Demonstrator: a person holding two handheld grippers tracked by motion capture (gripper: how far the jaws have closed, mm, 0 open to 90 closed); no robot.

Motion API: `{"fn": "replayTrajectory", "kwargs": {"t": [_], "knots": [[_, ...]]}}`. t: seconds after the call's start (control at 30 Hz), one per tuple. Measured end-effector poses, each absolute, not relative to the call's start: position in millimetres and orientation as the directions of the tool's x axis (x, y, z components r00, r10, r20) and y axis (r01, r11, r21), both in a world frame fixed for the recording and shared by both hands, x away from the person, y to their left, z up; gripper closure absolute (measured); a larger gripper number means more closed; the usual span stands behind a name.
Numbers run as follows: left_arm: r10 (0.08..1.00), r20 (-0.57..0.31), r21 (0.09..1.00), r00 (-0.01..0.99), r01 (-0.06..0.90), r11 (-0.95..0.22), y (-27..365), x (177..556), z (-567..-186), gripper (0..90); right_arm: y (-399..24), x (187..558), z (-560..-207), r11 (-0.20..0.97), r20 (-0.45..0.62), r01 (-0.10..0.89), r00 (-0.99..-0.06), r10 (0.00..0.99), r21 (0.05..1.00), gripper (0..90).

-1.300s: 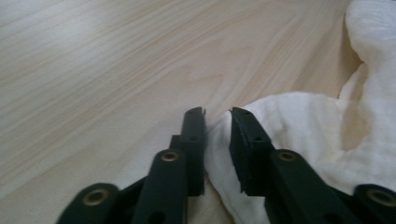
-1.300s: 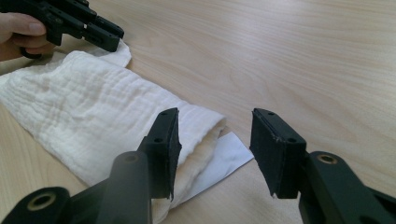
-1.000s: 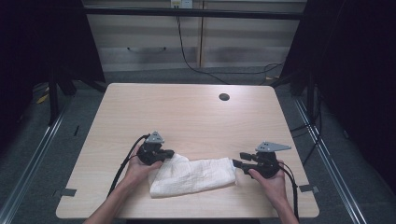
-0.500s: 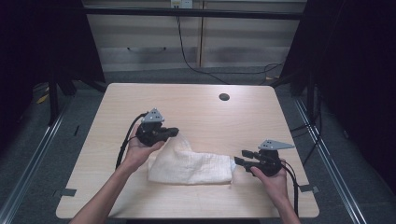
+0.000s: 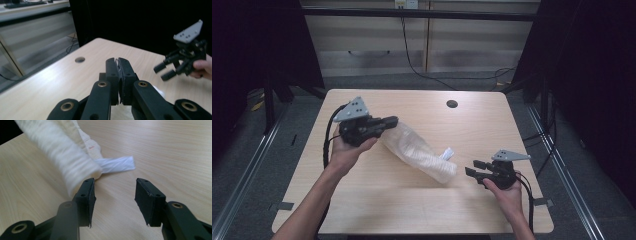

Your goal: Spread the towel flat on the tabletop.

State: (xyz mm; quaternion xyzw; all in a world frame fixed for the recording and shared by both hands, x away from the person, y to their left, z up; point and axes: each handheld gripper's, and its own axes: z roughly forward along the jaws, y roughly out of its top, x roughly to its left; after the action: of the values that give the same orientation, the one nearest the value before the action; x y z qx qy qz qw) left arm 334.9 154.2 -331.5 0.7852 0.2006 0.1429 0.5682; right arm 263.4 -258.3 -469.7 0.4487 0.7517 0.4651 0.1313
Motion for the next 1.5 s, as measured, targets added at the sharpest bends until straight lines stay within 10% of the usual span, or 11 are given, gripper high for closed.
{"fn": "replayTrajectory", "kwargs": {"t": [0.53, 1.23, 1.5], "knots": [[0.627, -0.171, 0.868, 0.76, 0.418, -0.27, 228, 333, -446, 87.7, -232, 269, -475, 0.231, 0.239, 0.576, -0.623, 0.745, 0.784, 55.0], [0.651, -0.171, 0.804, 0.74, 0.487, -0.342, 235, 331, -482, 87.4, -184, 290, -505, 0.354, 0.277, 0.619, -0.694, 0.664, 0.701, 54.3], [0.654, -0.182, 0.796, 0.734, 0.5, -0.34, 238, 331, -486, 87.3, -180, 287, -504, 0.373, 0.248, 0.599, -0.706, 0.663, 0.709, 84.9]]}}
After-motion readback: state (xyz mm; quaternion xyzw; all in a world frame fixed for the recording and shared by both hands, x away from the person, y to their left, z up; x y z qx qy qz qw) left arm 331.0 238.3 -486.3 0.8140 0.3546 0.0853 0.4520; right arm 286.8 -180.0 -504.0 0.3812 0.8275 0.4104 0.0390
